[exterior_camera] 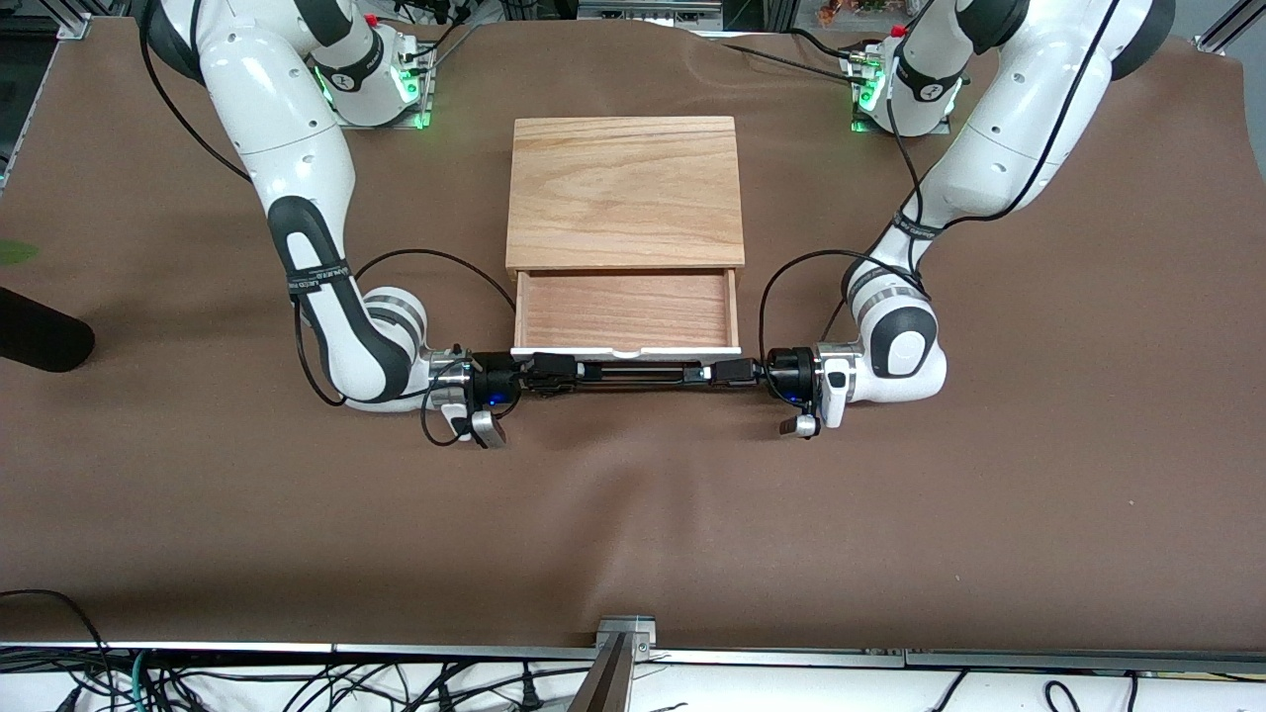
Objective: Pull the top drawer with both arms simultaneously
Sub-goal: 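Pull the drawer out from the cabinet with both grippers, then open the left gripper and withdraw it while the right gripper holds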
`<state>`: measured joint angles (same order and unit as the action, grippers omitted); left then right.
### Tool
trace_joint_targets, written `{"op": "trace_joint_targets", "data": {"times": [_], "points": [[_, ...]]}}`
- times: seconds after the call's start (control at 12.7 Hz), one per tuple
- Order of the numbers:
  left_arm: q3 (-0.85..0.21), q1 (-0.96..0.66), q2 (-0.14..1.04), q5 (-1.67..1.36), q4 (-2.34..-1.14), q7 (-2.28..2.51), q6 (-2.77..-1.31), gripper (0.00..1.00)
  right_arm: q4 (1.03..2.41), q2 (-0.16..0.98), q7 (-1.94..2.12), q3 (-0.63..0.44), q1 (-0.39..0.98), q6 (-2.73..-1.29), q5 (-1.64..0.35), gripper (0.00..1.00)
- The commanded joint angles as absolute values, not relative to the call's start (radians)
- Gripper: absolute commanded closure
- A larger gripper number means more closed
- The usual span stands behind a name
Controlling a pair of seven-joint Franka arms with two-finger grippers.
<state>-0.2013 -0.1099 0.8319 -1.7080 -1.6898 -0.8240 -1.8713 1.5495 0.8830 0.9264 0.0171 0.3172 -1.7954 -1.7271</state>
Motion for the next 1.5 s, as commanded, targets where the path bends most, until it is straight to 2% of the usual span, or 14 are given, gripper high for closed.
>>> {"op": "trace_joint_targets", "data": {"times": [0.0, 0.47, 0.55, 0.63, 0.71, 0.87, 0.95, 1.03, 1.11, 1.18, 1.42], "points": [[-0.137, -0.124, 0.876, -1.717, -1.632, -0.744, -1.875, 1.0, 1.467, 0.908, 0.897, 0.003, 0.288, -1.827, -1.75, 1.0], [-0.133, -0.117, 0.865, -1.707, -1.652, -0.739, -1.87, 1.0, 1.428, 0.927, 0.87, 0.003, 0.295, -1.862, -1.749, 1.0], [-0.132, -0.115, 0.858, -1.677, -1.655, -0.726, -1.87, 0.79, 1.427, 0.927, 0.87, 0.003, 0.296, -1.865, -1.749, 1.0], [-0.13, -0.107, 0.841, -1.639, -1.666, -0.703, -1.87, 0.44, 1.425, 0.927, 0.87, 0.003, 0.299, -1.882, -1.75, 1.0], [-0.124, -0.098, 0.812, -1.593, -1.678, -0.69, -1.87, 0.0, 1.424, 0.927, 0.862, 0.003, 0.304, -1.9, -1.752, 1.0], [-0.095, -0.068, 0.743, -1.453, -1.671, -0.559, -1.868, 0.0, 1.413, 0.928, 0.85, 0.005, 0.31, -1.91, -1.749, 1.0], [-0.095, -0.052, 0.701, -1.384, -1.667, -0.498, -1.87, 0.0, 1.413, 0.927, 0.848, 0.005, 0.31, -1.91, -1.749, 0.89], [-0.088, -0.034, 0.662, -1.318, -1.667, -0.483, -1.874, 0.0, 1.413, 0.927, 0.847, 0.005, 0.31, -1.91, -1.749, 0.32], [-0.078, -0.026, 0.614, -1.222, -1.674, -0.485, -1.885, 0.0, 1.413, 0.927, 0.845, 0.005, 0.31, -1.91, -1.749, 0.19], [-0.072, -0.009, 0.551, -1.1, -1.678, -0.485, -1.922, 0.0, 1.413, 0.925, 0.845, 0.003, 0.311, -1.911, -1.749, 0.0], [-0.064, 0.032, 0.399, -0.797, -1.753, -0.492, -1.94, 0.0, 1.414, 0.923, 0.847, 0.003, 0.313, -1.913, -1.746, 0.0]]}}
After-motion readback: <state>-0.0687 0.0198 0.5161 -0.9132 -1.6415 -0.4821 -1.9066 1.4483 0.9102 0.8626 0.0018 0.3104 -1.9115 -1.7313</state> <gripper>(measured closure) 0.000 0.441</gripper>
